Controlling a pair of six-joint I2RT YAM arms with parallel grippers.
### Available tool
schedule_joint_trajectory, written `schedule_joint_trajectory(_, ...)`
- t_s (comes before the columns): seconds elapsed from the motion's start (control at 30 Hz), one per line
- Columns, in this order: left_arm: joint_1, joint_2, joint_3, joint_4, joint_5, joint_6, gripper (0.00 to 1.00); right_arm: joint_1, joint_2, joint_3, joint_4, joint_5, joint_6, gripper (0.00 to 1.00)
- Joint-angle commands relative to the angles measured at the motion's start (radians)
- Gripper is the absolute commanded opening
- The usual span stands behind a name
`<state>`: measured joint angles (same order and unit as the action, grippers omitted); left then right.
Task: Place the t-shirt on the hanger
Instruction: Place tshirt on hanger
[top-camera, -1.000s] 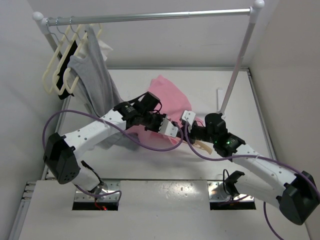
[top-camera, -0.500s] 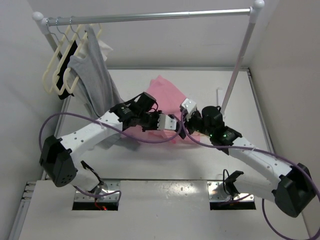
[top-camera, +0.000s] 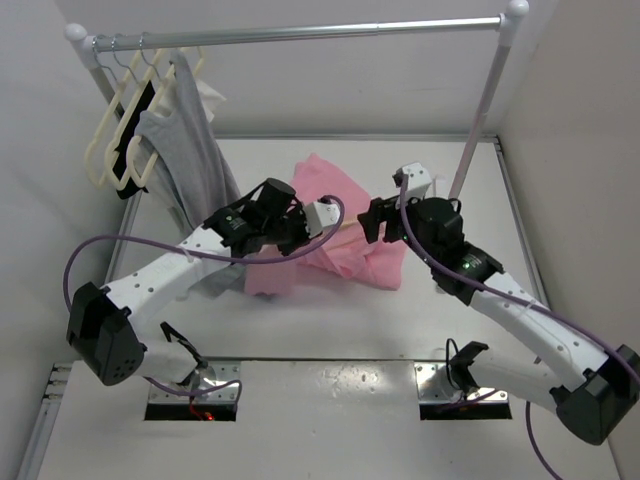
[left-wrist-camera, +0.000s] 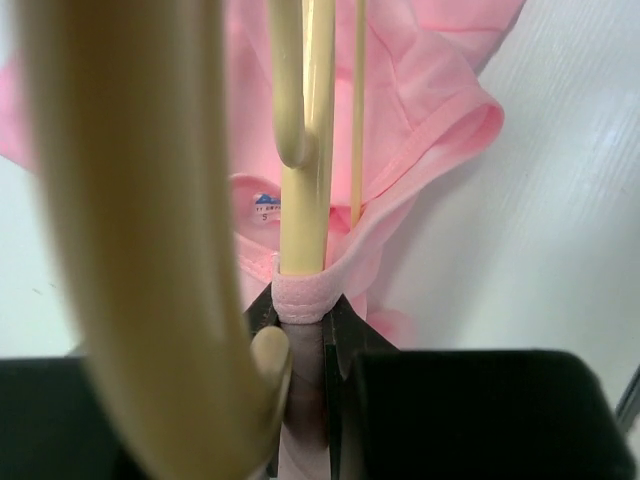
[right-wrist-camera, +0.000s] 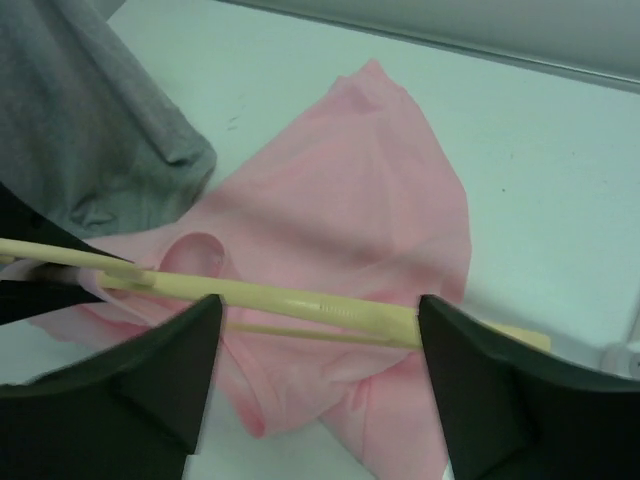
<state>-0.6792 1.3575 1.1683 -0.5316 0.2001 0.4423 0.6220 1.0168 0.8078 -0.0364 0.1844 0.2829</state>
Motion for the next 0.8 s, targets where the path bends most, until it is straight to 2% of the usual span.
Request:
schedule_joint_trajectory(0.0, 0.010, -0.018, -0.021, 0.016, -0.002, -0.077, 0.00, 0.004, 0.041, 0.009, -0.098, -0.017, 0.172, 0.64)
schedule_joint_trajectory(0.03, 0.020, -0.018, -0.021, 0.016, -0.002, -0.077, 0.00, 0.004, 0.055, -0.002, -0.112, -0.017, 0.205, 0.27)
schedule_joint_trajectory(0.07, 0.020, -0.027, -0.030, 0.027, -0.002, -0.077, 0.00, 0.004, 0.066, -0.016, -0.112, -0.042, 0.255, 0.17)
schedule_joint_trajectory(0.1, 0.029, -0.028, -0.030, 0.027, -0.002, -0.077, 0.00, 0.004, 0.077, -0.056, -0.087, -0.069, 0.266, 0.13)
schedule_joint_trajectory(0.13, 0.029, -0.028, -0.039, 0.027, -0.002, -0.077, 0.00, 0.004, 0.077, -0.082, -0.060, -0.095, 0.266, 0.12)
schedule_joint_trajectory(0.2, 0.041, -0.037, -0.048, 0.036, -0.002, -0.077, 0.00, 0.013, 0.077, -0.149, 0.011, -0.138, 0.277, 0.26)
schedule_joint_trajectory(0.23, 0.041, -0.037, -0.048, 0.047, -0.002, -0.077, 0.00, 0.013, 0.089, -0.166, 0.027, -0.148, 0.288, 0.38)
schedule_joint_trajectory(0.27, 0.052, -0.037, -0.048, 0.047, -0.002, -0.077, 0.00, 0.013, 0.089, -0.179, 0.039, -0.148, 0.288, 0.55)
schedule_joint_trajectory(0.33, 0.052, -0.037, -0.058, 0.047, -0.002, -0.077, 0.00, 0.025, 0.121, -0.190, 0.076, -0.190, 0.288, 0.61)
schedule_joint_trajectory(0.63, 0.072, -0.046, -0.067, 0.068, -0.002, -0.086, 0.00, 0.053, 0.287, -0.140, 0.095, -0.263, 0.248, 0.61)
schedule_joint_trajectory(0.77, 0.081, -0.046, -0.076, 0.078, -0.002, -0.086, 0.00, 0.064, 0.308, -0.140, 0.096, -0.231, 0.248, 0.58)
